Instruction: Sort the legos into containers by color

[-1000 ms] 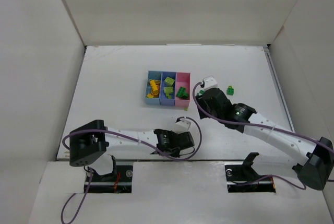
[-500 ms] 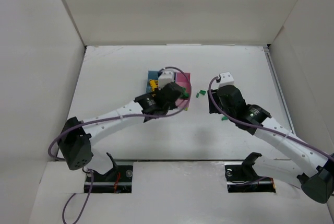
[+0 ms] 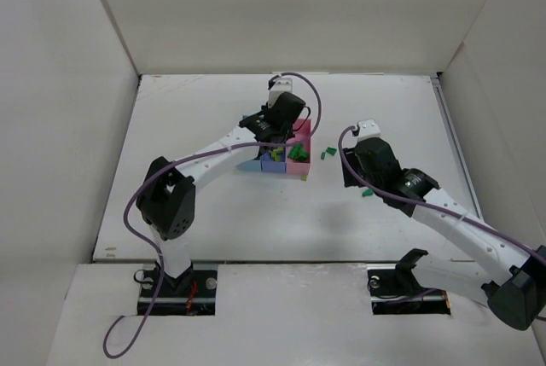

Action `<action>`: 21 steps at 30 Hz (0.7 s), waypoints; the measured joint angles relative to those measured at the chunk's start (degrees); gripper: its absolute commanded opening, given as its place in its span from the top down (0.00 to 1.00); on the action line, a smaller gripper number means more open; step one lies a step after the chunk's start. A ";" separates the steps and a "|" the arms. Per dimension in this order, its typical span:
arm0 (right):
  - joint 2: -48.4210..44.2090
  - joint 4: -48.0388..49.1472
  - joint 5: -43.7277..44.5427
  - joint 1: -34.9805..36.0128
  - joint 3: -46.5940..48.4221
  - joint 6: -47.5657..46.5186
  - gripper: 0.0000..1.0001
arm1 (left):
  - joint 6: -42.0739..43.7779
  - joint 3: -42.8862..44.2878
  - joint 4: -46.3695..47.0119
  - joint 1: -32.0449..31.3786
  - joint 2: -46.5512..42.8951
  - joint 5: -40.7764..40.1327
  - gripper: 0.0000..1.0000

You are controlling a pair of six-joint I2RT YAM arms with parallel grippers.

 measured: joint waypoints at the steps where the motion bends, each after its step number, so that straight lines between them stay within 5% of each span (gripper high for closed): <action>1: 0.00 0.00 -0.20 -0.17 -0.02 -0.22 0.36 | 0.15 0.35 -0.20 0.59 1.22 0.22 0.86; 3: 0.00 0.22 -0.61 -0.20 -0.24 -0.44 0.36 | 0.28 0.42 -1.14 1.57 2.64 0.68 0.82; 6: 0.07 0.39 -1.49 -0.20 -1.29 -0.90 0.36 | 0.50 0.42 -2.16 2.64 3.17 1.09 0.62; 15: 3.76 3.19 -8.00 -0.20 -2.78 -6.27 0.36 | 0.76 0.42 -1.64 2.51 3.10 2.43 0.58; 19: 4.68 7.76 -10.69 0.98 -3.78 -9.38 0.37 | 0.74 -0.63 -1.33 2.51 2.05 2.95 0.09; 21: 5.68 11.17 -11.76 2.58 -4.37 -10.25 0.37 | 0.13 -3.15 -1.36 2.51 -0.42 3.30 0.01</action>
